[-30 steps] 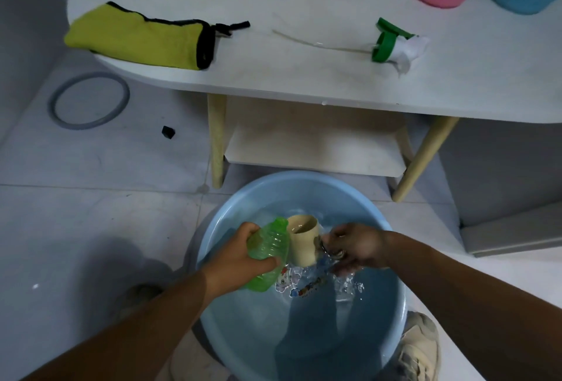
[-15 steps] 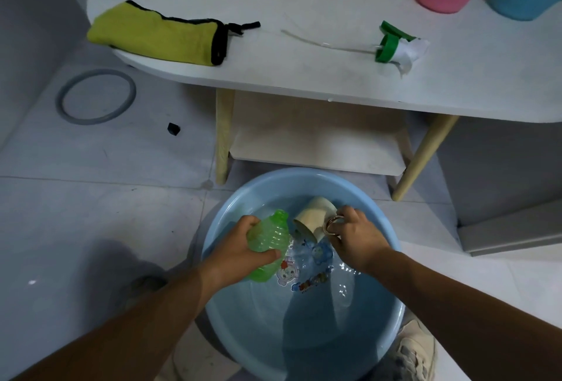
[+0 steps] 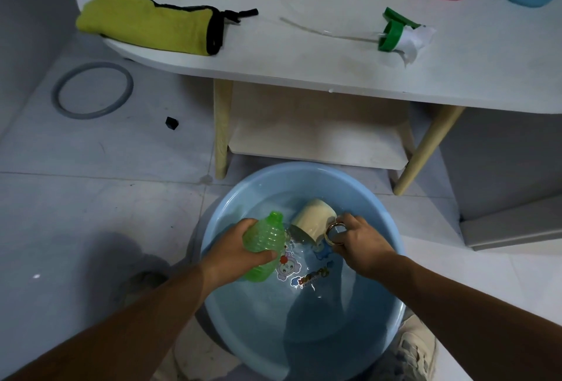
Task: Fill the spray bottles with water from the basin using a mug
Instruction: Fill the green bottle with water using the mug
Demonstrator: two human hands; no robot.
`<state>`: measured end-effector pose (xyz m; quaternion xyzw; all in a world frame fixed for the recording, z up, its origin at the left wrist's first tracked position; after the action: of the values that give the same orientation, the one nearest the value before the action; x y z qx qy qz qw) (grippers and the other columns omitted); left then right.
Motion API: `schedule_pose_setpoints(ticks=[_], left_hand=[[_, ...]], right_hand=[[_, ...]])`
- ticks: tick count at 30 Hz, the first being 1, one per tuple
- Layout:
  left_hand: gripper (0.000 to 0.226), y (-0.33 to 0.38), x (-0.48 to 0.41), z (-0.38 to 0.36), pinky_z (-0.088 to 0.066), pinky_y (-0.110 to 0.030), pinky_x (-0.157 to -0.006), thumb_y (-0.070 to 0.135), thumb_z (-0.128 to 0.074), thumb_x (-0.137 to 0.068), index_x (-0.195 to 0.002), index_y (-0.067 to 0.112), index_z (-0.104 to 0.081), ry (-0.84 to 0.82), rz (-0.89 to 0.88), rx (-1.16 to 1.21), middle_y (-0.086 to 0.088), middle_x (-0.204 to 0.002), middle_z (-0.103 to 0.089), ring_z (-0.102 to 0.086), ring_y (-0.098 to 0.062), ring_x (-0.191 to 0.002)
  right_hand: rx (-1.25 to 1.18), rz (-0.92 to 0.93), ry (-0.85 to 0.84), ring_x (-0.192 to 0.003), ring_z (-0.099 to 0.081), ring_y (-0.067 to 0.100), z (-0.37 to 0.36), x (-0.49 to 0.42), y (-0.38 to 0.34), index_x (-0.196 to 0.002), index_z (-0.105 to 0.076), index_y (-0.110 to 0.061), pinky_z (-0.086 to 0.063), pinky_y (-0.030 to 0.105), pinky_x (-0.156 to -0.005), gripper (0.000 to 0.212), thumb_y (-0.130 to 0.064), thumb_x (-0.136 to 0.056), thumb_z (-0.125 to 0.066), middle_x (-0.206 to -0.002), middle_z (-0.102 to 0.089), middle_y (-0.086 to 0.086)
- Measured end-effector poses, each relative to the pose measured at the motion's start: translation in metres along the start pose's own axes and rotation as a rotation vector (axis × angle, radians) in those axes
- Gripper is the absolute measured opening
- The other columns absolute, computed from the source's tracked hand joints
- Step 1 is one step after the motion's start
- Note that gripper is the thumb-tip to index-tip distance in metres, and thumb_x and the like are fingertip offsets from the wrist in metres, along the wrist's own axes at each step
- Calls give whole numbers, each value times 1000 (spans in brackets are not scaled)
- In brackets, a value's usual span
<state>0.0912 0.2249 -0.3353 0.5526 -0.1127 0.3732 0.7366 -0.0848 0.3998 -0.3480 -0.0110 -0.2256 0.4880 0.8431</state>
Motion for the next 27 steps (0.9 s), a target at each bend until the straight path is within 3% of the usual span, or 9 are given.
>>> schedule_pose_setpoints(ticks=[4,8,11,13,16,21,24,27], left_hand=[[72,-2,1,3,-59,-46,-92,51,-86,-56,-121,31,-60,18,-8,19,5,-112,-70,-69,-16,-101],[69,2,-1,8,-57,-45,-95,33,-93,-67,-126,26,-58,53,-44,55,1,-118,-68,-68,-19,-107],[65,5,-1,12,-58,-34,-89,30,-91,-75,-129,29,-55,48,-69,94,3,-120,-66,-68,-17,-108],[59,10,1,18,-58,-28,-83,29,-91,-76,-123,33,-56,69,-87,125,6,-113,-69,-71,-15,-102],[57,20,7,32,-58,-30,-83,27,-92,-75,-118,33,-55,119,-106,162,6,-109,-71,-71,-14,-100],[70,47,19,59,-56,-44,-97,28,-91,-69,-128,23,-53,162,-163,204,0,-115,-70,-69,-21,-108],[65,69,28,65,-56,-42,-98,16,-91,-76,-129,22,-56,151,-212,191,-1,-116,-72,-70,-21,-108],[61,95,40,67,-59,-29,-85,14,-92,-74,-124,26,-60,123,-280,190,3,-111,-74,-73,-16,-103]], right_hand=[[-55,68,-39,-126,-46,28,-3,9,-8,-118,-72,-21,-35,30,-107,28,-32,-95,-61,-144,-48,5],[-295,73,-37,-113,-57,16,6,18,-14,-101,-79,-15,-32,7,-95,15,-21,-90,-70,-122,-64,6],[-570,-86,-106,-88,-63,14,5,25,-5,-89,-79,-8,-48,23,-86,12,-18,-90,-72,-94,-73,10],[-765,-199,-130,-78,-61,11,4,33,2,-84,-79,-6,-50,24,-79,13,-16,-89,-73,-84,-73,10],[-1021,-284,-126,-75,-58,11,12,49,6,-82,-76,1,-49,23,-74,15,-12,-89,-72,-74,-65,6],[-1249,-290,-82,-83,-66,18,53,64,2,-82,-75,-2,-56,28,-89,14,-9,-91,-68,-80,-70,10],[-1313,-269,-23,-86,-70,18,88,71,-1,-80,-76,-4,-57,28,-90,15,-7,-90,-67,-83,-72,11],[-1360,-211,49,-84,-71,17,127,81,-4,-76,-77,-5,-58,23,-84,15,-11,-86,-69,-84,-73,13]])
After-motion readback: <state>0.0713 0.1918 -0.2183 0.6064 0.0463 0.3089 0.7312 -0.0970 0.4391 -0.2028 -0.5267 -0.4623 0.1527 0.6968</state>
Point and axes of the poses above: each hand's wrist, its own x-axis away from the middle knuckle, its own z-axis out of the back of the hand, y = z × x, the point moved 10 cm from there along -x, towards the middle knuckle
